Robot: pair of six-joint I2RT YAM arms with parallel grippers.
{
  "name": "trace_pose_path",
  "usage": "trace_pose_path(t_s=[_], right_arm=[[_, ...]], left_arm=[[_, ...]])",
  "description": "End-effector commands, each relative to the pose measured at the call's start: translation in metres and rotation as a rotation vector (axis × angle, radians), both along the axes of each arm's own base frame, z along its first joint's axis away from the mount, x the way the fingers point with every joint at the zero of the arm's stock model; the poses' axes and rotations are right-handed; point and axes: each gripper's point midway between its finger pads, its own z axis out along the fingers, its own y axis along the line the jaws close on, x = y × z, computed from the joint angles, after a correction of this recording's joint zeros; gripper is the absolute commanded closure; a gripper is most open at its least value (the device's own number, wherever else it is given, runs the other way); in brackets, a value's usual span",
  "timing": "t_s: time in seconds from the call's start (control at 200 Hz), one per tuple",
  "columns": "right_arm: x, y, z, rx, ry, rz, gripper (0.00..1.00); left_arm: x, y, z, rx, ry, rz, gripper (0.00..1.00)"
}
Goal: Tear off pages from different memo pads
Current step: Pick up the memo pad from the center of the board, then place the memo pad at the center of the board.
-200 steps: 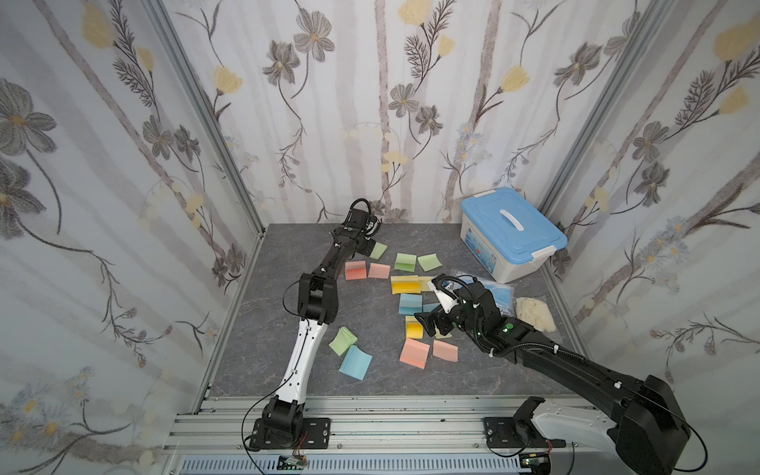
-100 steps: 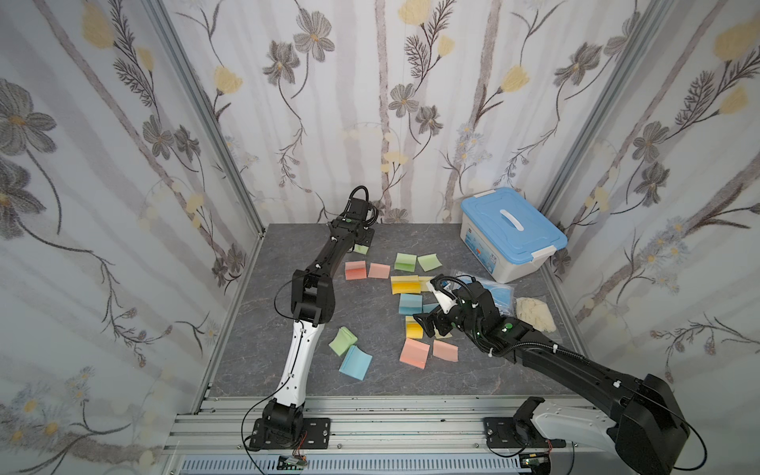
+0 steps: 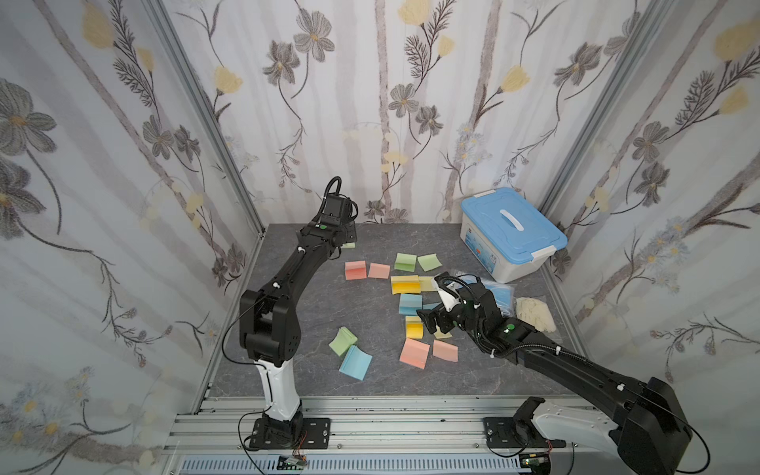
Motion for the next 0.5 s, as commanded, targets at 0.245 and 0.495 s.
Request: trace_pose_path(t_s=[0.245,0.495], right_arm=[[0.013,-0.013,-0.014,-0.022,0.021,-0.128,0.00],[0.018,-0.010,-0.029,-0.041,0.054,-0.137,0.00]], left_arm=[[-0.111,-0.002,-0.075,-0.482,-0.040,0.337,1.00],[-0.135,-0.012,-0.094,-0.463,-0.060,0.356,1.00]])
